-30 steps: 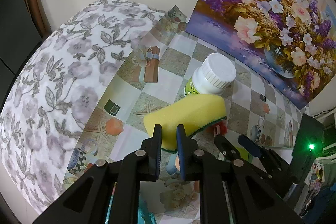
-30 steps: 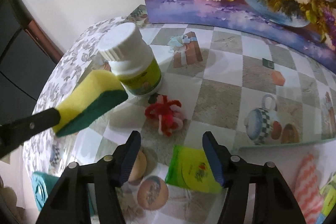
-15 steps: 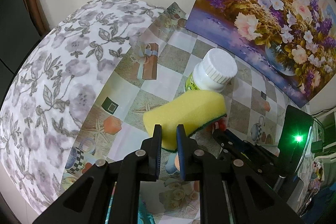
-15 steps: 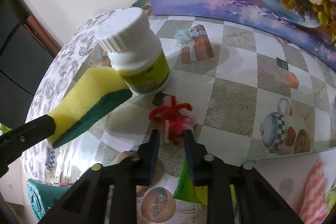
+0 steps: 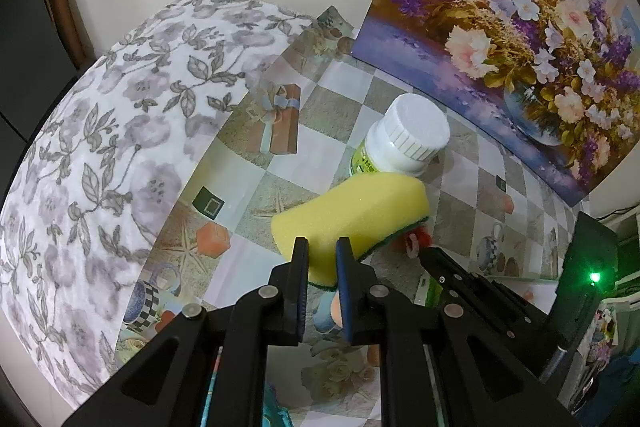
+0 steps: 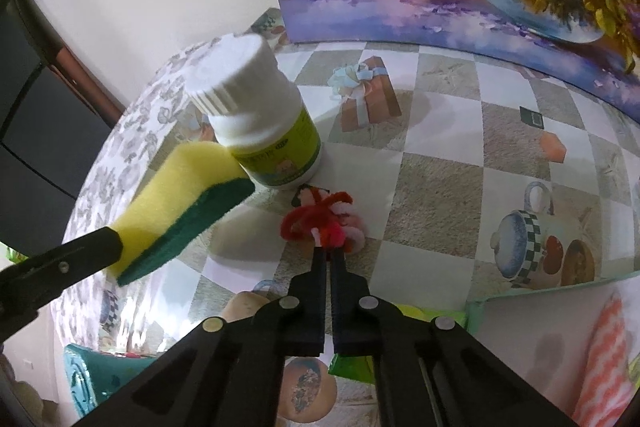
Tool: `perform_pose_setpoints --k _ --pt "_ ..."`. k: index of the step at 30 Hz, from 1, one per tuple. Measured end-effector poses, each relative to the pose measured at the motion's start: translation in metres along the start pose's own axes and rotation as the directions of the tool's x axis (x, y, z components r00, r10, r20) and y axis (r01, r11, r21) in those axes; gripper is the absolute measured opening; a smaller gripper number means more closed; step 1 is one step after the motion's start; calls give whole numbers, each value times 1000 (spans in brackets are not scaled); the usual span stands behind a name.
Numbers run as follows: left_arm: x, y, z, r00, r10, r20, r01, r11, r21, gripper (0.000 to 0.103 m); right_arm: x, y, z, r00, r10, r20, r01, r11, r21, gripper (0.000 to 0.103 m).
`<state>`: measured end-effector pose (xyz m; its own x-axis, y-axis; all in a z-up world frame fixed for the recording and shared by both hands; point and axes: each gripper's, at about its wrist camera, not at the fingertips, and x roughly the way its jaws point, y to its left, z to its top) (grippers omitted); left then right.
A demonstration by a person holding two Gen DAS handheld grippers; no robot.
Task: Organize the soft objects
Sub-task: 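Close the right tool on the red scrunchie while the left tool holds the sponge, then lift the sponge with the left tool while the right tool lifts the red scrunchie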
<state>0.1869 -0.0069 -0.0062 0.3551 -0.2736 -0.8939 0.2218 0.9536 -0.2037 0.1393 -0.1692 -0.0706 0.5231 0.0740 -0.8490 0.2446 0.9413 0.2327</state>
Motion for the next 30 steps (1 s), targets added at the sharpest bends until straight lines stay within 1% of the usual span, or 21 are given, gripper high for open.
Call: perform_pose_setpoints --k 4,7,9,12,14,16,17,22,27,30 --pt "-2 -2 -1 1000 -2 3 2 1000 4 13 -8 2 0 1000 7 18 -7 1000 -7 1" --pt "-2 -1 -1 1000 -1 4 1 1000 2 13 -11 3 2 999 -7 37 7 1000 -18 2" --pt "-2 -2 0 1000 0 3 0 1000 1 13 -9 2 4 999 -10 30 11 1000 -24 6" --pt "0 -2 0 1000 1 -2 -1 1000 2 13 -5 1 9 998 -52 22 52 998 -35 6" --pt "1 -1 0 1000 2 -6 -2 1000 2 13 -2 1 12 998 -66 11 67 997 -43 12" --pt "2 0 0 1000 3 -9 -3 1000 -1 13 1 2 13 996 -84 7 85 995 -58 29" --pt "3 0 0 1000 3 -11 -3 1000 -2 13 3 3 14 996 -89 7 90 994 -65 31" --pt "7 -1 -1 1000 5 -22 -5 1000 1 13 15 3 15 994 -109 -22 107 991 -79 31" --pt "9 -1 -2 1000 8 -30 -8 1000 2 13 23 4 17 994 -103 -32 100 992 -82 31" --pt "11 -2 -2 999 7 -35 -7 1000 6 13 29 8 15 993 -110 -53 104 989 -101 31"
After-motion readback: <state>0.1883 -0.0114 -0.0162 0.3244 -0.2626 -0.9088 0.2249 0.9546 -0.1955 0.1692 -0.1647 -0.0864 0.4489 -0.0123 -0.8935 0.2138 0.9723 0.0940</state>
